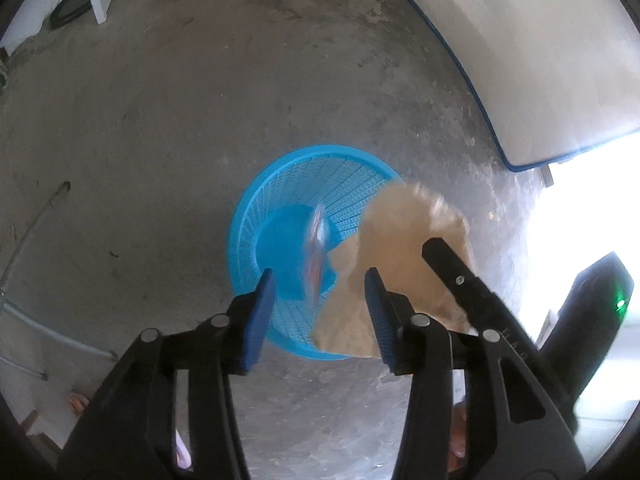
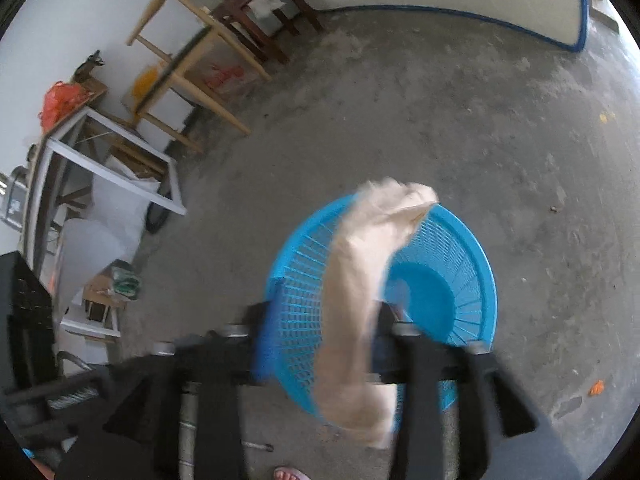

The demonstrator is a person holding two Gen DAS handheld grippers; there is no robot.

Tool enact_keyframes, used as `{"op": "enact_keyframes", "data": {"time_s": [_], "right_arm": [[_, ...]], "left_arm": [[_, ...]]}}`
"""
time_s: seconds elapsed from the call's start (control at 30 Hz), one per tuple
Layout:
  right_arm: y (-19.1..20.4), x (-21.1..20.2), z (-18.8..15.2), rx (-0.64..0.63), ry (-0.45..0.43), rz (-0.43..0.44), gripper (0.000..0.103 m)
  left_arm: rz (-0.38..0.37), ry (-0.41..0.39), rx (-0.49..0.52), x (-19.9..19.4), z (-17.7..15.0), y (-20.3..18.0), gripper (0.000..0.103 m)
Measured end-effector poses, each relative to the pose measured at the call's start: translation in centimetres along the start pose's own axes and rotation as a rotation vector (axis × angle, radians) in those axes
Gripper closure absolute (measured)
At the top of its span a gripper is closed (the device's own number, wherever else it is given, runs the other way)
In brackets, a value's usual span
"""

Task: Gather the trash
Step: 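Open both grippers to drop the bag and paper into the wastebasket, then move both open grippers back toward the table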

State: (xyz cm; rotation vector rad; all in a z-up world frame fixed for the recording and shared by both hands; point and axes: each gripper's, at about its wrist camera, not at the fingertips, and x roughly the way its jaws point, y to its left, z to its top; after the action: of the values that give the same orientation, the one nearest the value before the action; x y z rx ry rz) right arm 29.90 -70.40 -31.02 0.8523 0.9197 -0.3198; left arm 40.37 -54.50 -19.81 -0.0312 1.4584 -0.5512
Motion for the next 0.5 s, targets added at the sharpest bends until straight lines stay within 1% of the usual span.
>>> {"op": "enact_keyframes", "data": {"time_s": [0.03, 0.07, 0.2, 0.23, 0.3, 0.37, 0.43, 0.5], "right_arm": [[-0.2, 0.0, -0.2, -0.002, -0.007, -0.01, 0.045], [-0.3, 0.0, -0.3, -0.002, -0.006, -0.014, 0.043], [-0.9, -0.6, -0.6, -0.001, -0.014, -0.033, 0.043], [-1.0, -0.9, -0.6, -0.001, -0.018, -0.033, 0.043], [-1.4, -1.6, -0.6, -0.002, -0.022, -0.023, 0.042], [-1.4, -2.2, -0.4, -0.003, -0.03, 0.007, 0.041], [-1.4, -2.5, 0.0, -0.007, -0.039, 0.04, 0.037], [-1.3, -2.2, 0.4, -0.008, -0.037, 0.066, 0.036]], "left_arm": [[0.0, -0.004, -0.009, -0.3, 0.0, 0.0, 0.059], [-0.004, -0.007, -0.016, -0.3, 0.2, 0.1, 0.059], [-0.027, -0.029, -0.033, -1.7, 0.3, -0.3, 0.057], [-0.037, -0.037, -0.034, -2.3, 0.3, -0.5, 0.056], [-0.053, -0.053, -0.031, -3.6, 0.2, -1.0, 0.054], [-0.076, -0.077, -0.029, -5.1, 0.1, -1.5, 0.053], [-0.103, -0.1, -0.024, -7.3, -0.2, -2.1, 0.052], [-0.133, -0.121, -0.018, -9.8, -0.8, -2.4, 0.052]]}}
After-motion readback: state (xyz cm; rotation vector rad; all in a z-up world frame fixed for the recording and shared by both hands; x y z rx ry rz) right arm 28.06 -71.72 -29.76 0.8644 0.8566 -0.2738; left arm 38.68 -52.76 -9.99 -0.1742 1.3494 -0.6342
